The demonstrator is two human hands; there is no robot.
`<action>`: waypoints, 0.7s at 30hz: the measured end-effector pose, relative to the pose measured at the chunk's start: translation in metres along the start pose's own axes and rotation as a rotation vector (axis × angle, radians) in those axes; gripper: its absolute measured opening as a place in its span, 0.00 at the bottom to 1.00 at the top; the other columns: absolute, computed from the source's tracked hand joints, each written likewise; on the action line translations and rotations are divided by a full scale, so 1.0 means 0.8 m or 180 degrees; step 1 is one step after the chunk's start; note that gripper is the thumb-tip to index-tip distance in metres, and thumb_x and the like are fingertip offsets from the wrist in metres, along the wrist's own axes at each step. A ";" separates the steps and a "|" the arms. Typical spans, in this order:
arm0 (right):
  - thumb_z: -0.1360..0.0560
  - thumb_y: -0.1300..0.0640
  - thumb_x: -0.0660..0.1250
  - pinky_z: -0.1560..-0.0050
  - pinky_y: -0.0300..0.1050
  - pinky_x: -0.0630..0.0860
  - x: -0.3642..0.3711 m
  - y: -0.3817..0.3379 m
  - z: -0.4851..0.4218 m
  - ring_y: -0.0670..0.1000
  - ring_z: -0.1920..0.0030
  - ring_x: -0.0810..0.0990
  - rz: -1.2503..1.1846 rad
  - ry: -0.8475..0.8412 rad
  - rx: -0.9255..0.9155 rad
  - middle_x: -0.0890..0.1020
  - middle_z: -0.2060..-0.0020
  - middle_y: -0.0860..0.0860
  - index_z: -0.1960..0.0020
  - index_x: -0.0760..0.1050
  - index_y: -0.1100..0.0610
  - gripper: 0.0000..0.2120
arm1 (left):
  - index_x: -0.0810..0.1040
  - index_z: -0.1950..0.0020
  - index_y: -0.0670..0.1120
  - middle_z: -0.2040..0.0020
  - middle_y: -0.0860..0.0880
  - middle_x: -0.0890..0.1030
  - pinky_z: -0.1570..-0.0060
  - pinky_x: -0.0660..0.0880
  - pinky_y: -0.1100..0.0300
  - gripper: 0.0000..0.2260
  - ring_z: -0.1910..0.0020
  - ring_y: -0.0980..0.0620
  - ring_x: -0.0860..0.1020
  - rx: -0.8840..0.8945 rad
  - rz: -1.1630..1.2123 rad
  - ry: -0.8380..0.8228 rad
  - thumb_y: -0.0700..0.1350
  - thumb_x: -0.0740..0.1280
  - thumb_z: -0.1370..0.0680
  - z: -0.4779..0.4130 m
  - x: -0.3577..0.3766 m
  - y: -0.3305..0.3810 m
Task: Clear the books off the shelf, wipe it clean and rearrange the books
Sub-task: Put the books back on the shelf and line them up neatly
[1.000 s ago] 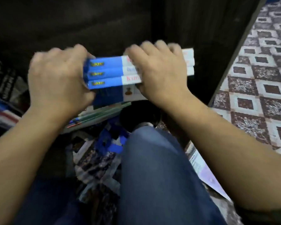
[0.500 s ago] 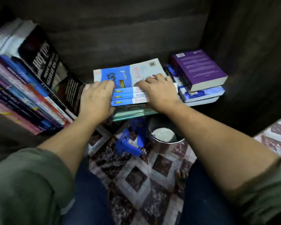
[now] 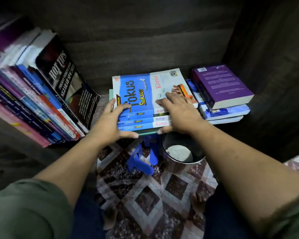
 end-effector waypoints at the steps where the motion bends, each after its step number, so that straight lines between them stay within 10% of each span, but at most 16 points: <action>1: 0.42 0.30 0.73 0.25 0.54 0.47 -0.001 -0.001 0.000 0.56 0.23 0.51 -0.0029 -0.0028 -0.0015 0.55 0.23 0.54 0.24 0.55 0.45 0.53 | 0.67 0.29 0.61 0.21 0.46 0.51 0.27 0.56 0.53 0.48 0.23 0.47 0.54 0.0040 0.0075 0.0000 0.65 0.77 0.48 0.001 -0.002 -0.002; 21: 0.39 0.27 0.69 0.24 0.57 0.45 -0.008 -0.007 -0.007 0.53 0.22 0.46 -0.0276 -0.0300 0.0080 0.49 0.21 0.48 0.23 0.49 0.39 0.52 | 0.62 0.24 0.60 0.21 0.52 0.48 0.28 0.57 0.59 0.41 0.24 0.51 0.56 -0.0139 0.0338 0.0126 0.52 0.78 0.33 -0.001 0.009 -0.005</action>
Point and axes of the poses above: each hand's wrist, its own z-axis away from the middle knuckle, its own x-axis out of the palm, y = z × x, the point moved 3 cm from there along -z, towards the middle knuckle
